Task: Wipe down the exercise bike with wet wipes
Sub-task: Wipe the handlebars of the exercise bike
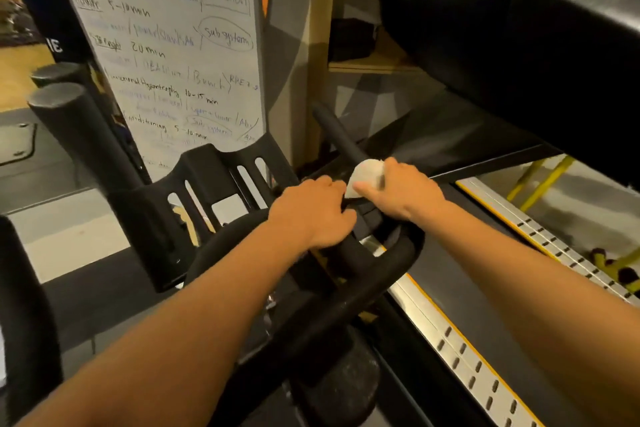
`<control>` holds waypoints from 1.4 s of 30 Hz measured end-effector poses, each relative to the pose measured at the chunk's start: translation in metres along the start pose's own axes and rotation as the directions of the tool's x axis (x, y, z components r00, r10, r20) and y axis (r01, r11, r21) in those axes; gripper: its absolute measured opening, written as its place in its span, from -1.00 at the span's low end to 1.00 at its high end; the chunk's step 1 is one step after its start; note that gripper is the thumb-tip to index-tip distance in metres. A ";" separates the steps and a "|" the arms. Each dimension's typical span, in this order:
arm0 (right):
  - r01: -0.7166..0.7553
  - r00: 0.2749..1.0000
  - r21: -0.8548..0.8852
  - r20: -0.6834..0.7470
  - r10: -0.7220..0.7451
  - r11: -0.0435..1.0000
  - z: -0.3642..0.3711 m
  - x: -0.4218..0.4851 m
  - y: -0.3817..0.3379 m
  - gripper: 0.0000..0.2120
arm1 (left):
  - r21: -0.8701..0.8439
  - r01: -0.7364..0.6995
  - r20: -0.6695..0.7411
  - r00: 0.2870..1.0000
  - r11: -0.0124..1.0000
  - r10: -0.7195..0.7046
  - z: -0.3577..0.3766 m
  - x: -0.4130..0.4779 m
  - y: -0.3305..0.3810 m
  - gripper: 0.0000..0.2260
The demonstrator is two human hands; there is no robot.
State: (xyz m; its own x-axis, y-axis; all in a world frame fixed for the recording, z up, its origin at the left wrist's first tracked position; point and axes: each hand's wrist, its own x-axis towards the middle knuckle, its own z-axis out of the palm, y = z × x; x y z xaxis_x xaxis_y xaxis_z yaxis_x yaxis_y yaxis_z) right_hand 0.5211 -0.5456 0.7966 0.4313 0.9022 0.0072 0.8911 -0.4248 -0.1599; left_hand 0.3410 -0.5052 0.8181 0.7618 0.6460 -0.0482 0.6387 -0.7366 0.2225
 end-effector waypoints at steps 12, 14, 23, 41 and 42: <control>0.095 0.991 -0.055 -0.091 -0.100 0.994 -0.007 0.088 -0.074 -0.69 | -0.395 0.053 -0.122 0.986 0.917 -0.110 0.002 0.023 -0.009 -0.84; 0.135 0.983 -0.107 -0.107 -0.147 0.985 -0.011 0.109 -0.086 -0.67 | -0.394 0.063 -0.198 0.968 0.917 -0.151 0.002 0.020 -0.006 -0.85; 0.309 0.947 -0.138 -0.048 -0.318 0.941 -0.021 0.131 -0.078 -0.71 | -0.282 0.040 -0.309 0.942 0.959 -0.130 0.003 0.014 -0.007 -0.91; 0.211 0.963 -0.193 -0.127 -0.238 0.958 -0.013 0.126 -0.095 -0.56 | -0.184 -0.030 -0.286 0.958 0.982 -0.025 0.009 0.018 -0.006 -0.89; 0.229 0.956 -0.201 -0.136 -0.259 0.952 -0.011 0.129 -0.092 -0.53 | -0.168 -0.055 -0.294 0.956 0.984 0.003 0.010 0.016 -0.007 -0.89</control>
State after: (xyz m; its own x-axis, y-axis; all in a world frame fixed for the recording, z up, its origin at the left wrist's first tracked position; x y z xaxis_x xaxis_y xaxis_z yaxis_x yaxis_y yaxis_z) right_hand 0.4961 -0.3908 0.8226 0.2009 0.9625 0.1825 0.9759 -0.2128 0.0480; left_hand 0.3498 -0.4918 0.8060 0.6982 0.6743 0.2405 0.5688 -0.7265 0.3856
